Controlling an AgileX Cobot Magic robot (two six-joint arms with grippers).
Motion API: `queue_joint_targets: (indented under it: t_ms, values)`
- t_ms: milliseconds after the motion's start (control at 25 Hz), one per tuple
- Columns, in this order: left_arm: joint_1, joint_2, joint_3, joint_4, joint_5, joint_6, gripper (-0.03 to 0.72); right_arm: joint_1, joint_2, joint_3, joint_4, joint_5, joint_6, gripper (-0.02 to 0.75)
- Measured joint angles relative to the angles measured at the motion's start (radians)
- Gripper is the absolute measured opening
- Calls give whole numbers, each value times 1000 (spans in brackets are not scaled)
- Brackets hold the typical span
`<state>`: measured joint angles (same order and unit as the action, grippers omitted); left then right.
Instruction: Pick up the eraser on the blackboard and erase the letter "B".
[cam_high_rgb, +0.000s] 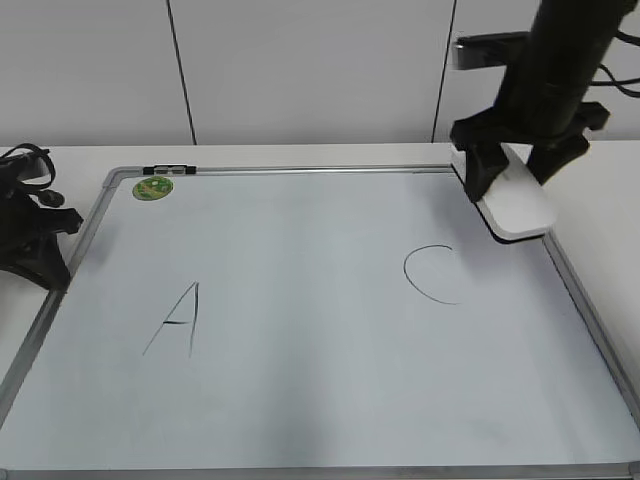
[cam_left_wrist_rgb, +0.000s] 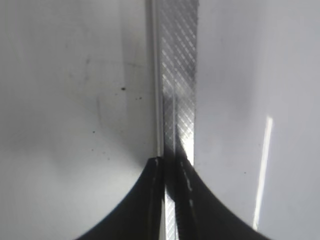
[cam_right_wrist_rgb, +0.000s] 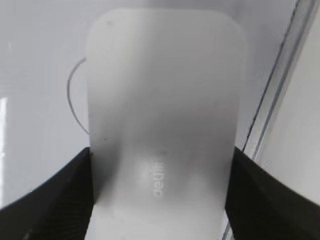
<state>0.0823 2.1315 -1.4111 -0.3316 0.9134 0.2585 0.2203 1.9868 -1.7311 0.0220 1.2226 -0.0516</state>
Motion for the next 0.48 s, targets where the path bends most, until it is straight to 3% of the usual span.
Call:
queue_joint_targets:
  t_ms: [280, 480]
  values:
    - [0, 0, 0, 0, 0, 0, 28, -130, -68, 255, 59, -142, 0, 527]
    - [0, 0, 0, -1, 0, 0, 28, -189, -68, 337, 65, -239, -2, 527]
